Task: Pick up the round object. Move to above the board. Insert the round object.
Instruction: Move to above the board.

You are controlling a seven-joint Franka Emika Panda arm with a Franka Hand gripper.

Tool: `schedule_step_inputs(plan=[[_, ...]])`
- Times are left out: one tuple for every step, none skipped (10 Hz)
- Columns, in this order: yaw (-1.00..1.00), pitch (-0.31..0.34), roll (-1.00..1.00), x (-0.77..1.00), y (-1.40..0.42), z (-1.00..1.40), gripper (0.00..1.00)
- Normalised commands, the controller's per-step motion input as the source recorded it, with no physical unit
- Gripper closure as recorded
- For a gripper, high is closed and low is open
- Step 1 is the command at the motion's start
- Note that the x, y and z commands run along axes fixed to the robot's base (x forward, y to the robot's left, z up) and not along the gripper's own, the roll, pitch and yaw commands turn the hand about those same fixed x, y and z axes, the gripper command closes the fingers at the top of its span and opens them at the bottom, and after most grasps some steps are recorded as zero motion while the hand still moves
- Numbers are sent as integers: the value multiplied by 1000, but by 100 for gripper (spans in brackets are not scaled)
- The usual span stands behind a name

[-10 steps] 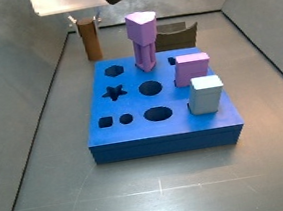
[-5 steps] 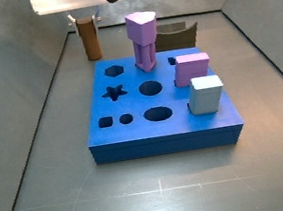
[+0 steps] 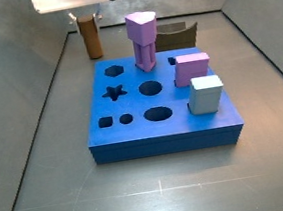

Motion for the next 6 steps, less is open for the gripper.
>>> schedule_step_inputs(plan=[[185, -201, 2, -172, 302, 1000, 100], [118, -148, -2, -171, 245, 1000, 100], [59, -75, -2, -138, 185, 1000, 100], [21, 4, 6, -109, 155, 989, 100], [-8, 61, 29, -72, 99, 835, 100], [-19, 77, 53, -56, 60, 714, 100]])
